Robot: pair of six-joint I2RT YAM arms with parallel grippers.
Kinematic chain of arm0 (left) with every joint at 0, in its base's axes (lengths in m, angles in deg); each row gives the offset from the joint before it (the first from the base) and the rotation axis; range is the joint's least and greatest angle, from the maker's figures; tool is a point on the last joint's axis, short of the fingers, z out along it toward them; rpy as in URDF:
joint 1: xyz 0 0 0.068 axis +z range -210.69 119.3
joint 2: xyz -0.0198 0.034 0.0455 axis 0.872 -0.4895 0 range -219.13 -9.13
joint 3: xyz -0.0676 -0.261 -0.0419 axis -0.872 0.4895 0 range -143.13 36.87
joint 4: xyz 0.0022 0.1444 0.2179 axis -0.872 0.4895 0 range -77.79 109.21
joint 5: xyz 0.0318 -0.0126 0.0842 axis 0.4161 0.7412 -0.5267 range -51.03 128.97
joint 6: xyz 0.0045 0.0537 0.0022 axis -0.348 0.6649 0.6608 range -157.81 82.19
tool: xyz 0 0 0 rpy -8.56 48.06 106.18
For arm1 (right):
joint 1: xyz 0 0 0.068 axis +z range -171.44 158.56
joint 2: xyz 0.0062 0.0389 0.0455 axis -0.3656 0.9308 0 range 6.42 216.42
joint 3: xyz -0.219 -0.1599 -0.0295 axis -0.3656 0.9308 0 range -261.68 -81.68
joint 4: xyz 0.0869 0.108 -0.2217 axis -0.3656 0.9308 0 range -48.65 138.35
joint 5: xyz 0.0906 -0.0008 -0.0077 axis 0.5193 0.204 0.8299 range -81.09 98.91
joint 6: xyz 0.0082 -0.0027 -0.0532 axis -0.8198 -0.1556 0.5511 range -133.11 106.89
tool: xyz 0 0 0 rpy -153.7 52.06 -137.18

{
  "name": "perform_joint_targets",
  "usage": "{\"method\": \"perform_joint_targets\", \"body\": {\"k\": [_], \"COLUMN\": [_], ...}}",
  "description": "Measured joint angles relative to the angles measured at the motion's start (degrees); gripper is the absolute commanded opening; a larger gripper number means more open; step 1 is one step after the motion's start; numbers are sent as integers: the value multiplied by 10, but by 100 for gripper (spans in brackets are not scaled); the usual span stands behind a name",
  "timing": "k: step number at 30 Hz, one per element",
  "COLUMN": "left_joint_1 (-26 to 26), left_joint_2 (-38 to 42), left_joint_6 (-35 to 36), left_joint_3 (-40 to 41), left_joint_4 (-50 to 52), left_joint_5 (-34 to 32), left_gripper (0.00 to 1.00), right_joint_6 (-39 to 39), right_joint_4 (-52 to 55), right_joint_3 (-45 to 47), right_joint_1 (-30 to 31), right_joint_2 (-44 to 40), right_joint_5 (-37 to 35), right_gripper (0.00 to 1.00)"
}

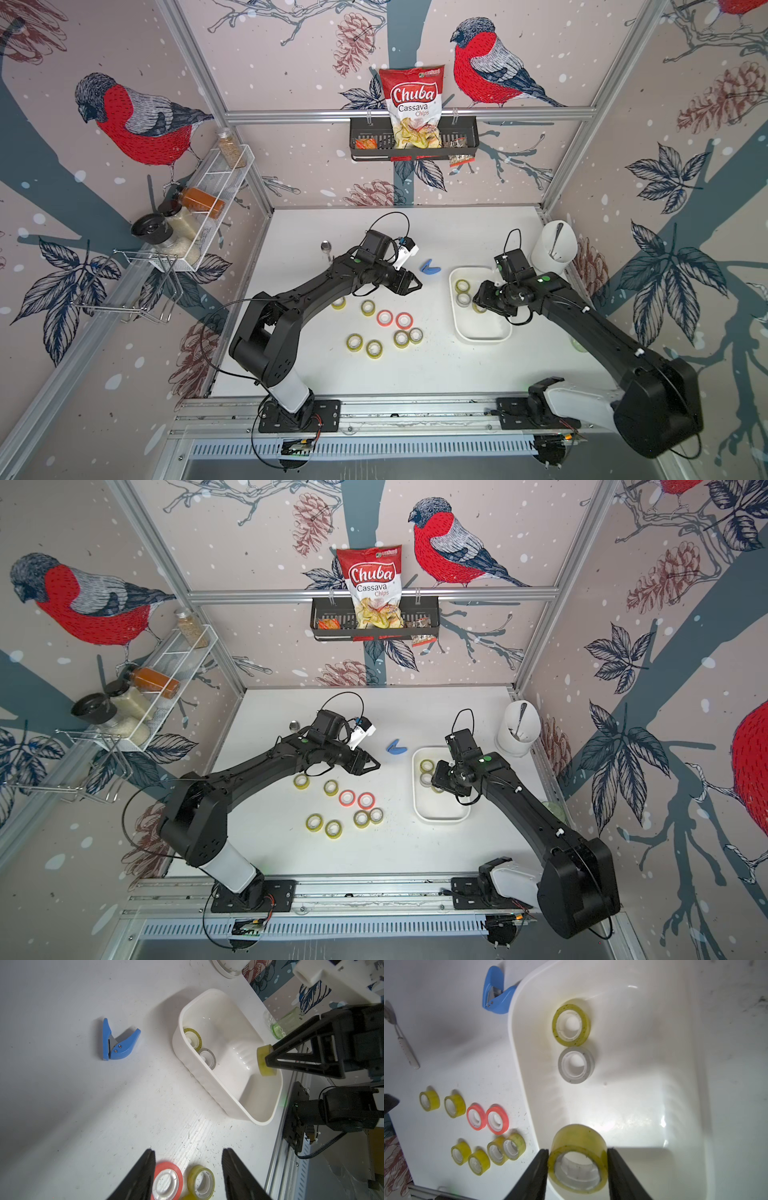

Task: Put the transparent tape into the storage box
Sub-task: Place the tape in the storage box.

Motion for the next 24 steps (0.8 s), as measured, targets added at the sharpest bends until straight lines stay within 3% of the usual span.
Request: {"method": "perform_joint_targets", "body": {"k": [10,24], "left_joint_1": [-1,-1], "left_joint_2": [0,1], "left_joint_6": [0,0], "left_joint_3": [-1,-2], "left_joint_4": [0,1], "left_joint_5": [-2,-9], "left_gripper": [57,57], "right_joint_6": [6,0], "right_joint_4": [-58,-131], "right_joint_3": [-1,-73], "right_joint_1": [-58,-72], "right_joint_2": [83,212], "right_joint_5": [-21,-12], "right_gripper": [50,51]}}
